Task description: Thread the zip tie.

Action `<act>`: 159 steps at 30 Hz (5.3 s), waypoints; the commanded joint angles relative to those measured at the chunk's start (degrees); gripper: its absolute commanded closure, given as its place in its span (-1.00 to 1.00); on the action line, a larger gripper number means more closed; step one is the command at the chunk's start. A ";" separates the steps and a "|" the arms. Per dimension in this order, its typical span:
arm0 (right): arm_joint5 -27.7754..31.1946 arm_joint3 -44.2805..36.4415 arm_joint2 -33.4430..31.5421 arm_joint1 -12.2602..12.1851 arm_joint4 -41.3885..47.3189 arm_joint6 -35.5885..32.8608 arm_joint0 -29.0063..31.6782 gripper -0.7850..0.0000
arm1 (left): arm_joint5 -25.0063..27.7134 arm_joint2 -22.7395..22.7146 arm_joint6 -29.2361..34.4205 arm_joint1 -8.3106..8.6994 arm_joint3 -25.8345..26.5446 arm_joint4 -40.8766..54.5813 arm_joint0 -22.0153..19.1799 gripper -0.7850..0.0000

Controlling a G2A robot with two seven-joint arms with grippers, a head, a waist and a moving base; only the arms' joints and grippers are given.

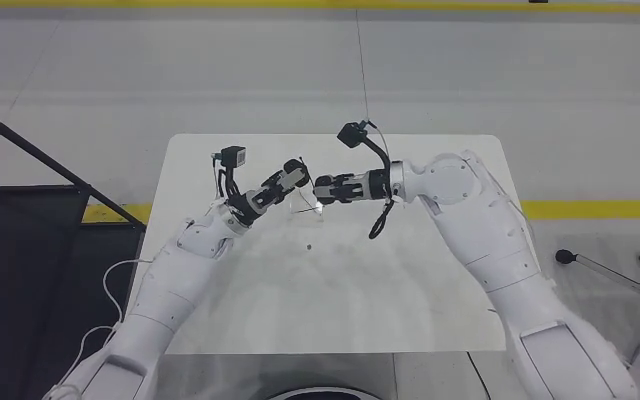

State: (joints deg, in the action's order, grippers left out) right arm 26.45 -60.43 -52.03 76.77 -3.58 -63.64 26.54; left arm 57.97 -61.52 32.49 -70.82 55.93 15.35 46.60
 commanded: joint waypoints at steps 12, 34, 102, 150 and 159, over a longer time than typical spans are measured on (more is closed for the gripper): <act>0.57 2.15 1.20 0.26 0.54 0.04 -1.06 1.00 | -0.35 0.85 2.27 -0.29 -1.27 1.93 -0.96 0.17; 0.61 3.51 2.30 0.47 1.37 0.27 -1.87 1.00 | -0.21 0.78 2.25 -0.55 -3.37 1.24 -1.47 0.15; -0.25 4.11 3.66 0.39 1.42 0.02 -2.92 0.33 | -1.56 -0.52 -2.93 -1.36 -4.65 -2.56 -1.79 1.00; -18.98 14.26 12.50 4.83 -10.40 6.64 -5.18 -0.11 | -8.17 -13.32 -29.53 1.11 9.50 -31.21 10.74 1.00; -18.00 20.17 13.35 6.71 -8.95 7.56 -6.76 0.23 | -8.17 -13.32 -29.53 1.11 9.50 -31.21 10.74 1.00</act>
State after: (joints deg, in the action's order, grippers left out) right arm 8.25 -40.75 -38.75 83.31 -12.66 -56.14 19.94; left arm 49.79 -74.84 2.95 -69.71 65.43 -15.86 57.34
